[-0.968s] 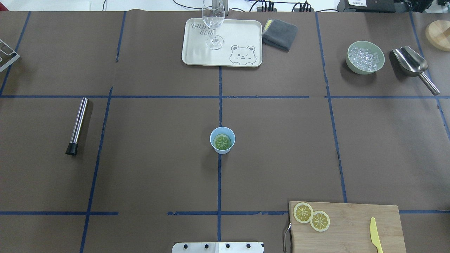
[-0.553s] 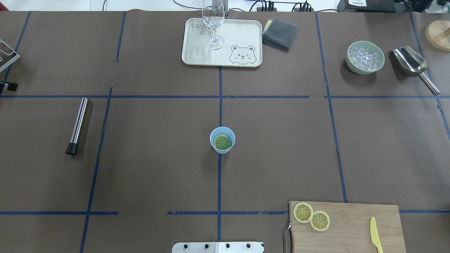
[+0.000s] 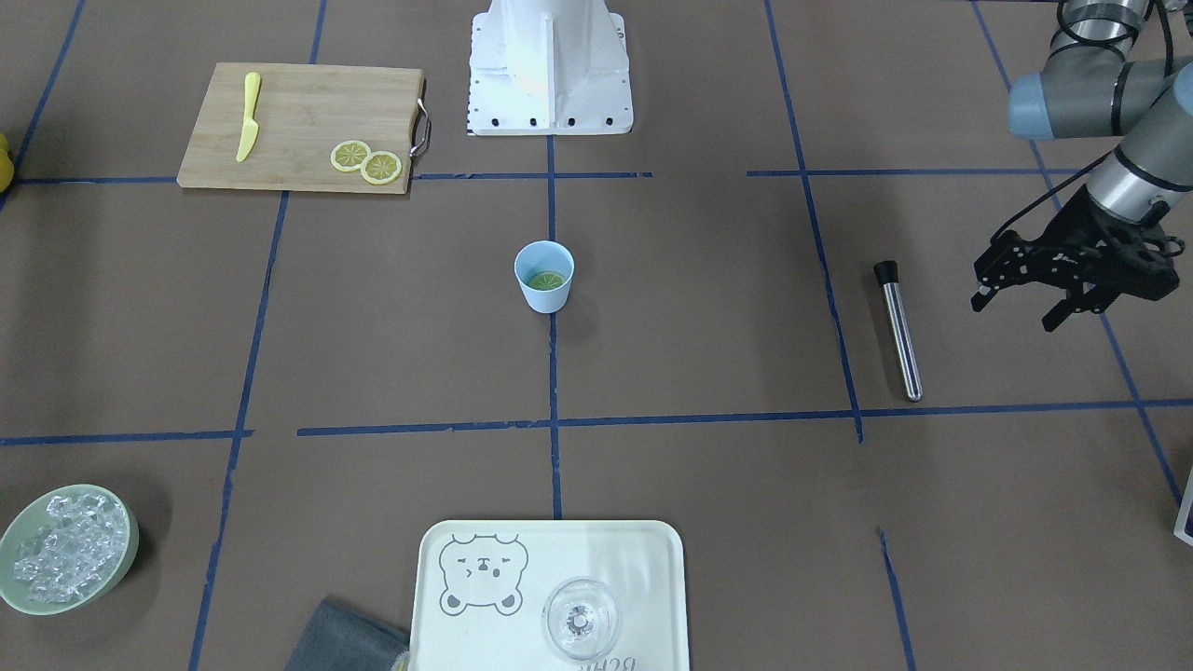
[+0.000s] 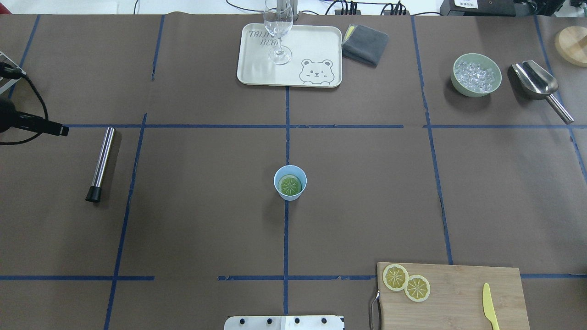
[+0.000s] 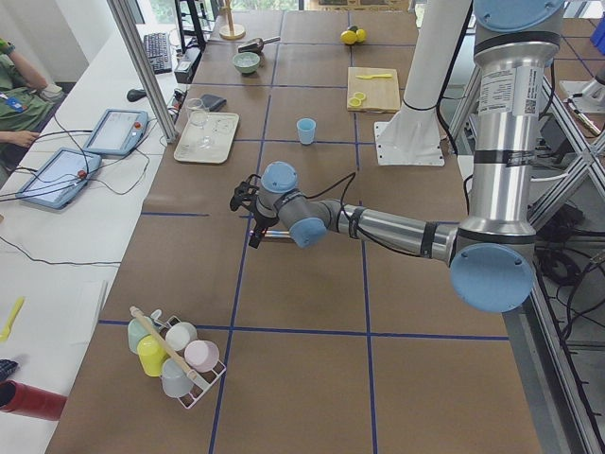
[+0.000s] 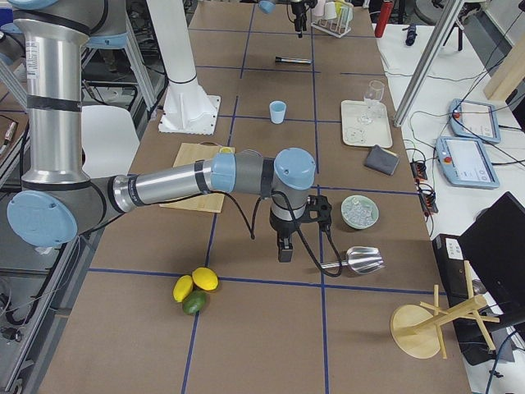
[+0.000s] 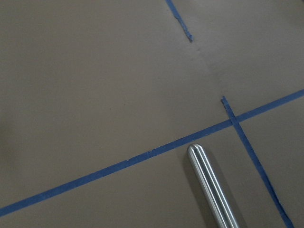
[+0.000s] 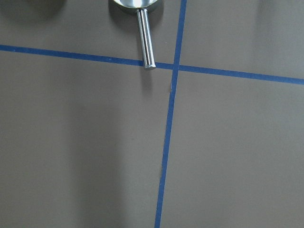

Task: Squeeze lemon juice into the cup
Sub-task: 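Reach the left gripper down and grasp the steel muddler bar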

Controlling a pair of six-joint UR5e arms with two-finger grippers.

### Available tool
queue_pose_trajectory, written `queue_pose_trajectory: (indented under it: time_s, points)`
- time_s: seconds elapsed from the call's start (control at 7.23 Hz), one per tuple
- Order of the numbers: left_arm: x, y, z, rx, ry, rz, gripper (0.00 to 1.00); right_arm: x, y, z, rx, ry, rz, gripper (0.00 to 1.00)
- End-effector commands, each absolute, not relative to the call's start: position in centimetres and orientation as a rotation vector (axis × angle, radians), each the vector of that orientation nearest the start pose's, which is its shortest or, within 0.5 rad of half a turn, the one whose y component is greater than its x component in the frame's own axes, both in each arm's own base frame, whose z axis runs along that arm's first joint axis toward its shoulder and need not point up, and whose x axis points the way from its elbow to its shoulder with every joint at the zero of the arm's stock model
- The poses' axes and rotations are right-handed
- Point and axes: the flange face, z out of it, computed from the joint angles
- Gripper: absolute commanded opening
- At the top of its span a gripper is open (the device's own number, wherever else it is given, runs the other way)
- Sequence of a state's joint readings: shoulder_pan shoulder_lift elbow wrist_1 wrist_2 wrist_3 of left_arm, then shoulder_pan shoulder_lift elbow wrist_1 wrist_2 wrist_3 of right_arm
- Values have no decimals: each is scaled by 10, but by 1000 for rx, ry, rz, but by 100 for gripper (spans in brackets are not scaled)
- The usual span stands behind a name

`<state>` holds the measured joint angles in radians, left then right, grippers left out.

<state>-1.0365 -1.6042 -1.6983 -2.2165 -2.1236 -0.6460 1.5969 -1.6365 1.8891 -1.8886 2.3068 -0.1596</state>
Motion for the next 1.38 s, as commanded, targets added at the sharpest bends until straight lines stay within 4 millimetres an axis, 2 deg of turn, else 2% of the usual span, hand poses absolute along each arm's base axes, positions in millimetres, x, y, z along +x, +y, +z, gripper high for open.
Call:
queue_pose_trajectory:
  time_s: [0.0,0.28,0.41,0.55,0.83,0.97,1.11,1.24]
  points:
    - [252,-521,489,282,801,60,74,78,-440,574,-5,-740,-99,100]
    - [290,-528,502,235,783,94,66,78,-440,576,-8,-740,-99,100]
    - [310,-529,516,216,763,113,66,78,-438,577,-10,-740,-98,100]
    - [329,-529,516,210,758,132,66,78,-438,577,-11,-740,-99,100]
    - [345,-522,515,201,761,157,65,79,-438,576,-8,-739,-99,100]
    - [345,-522,515,202,760,161,17,79,-438,576,-8,-739,-99,100]
    - [345,-522,511,210,760,170,0,79,-438,577,-9,-739,-98,100]
    - [344,-522,507,217,765,172,0,79,-438,577,-10,-739,-97,100]
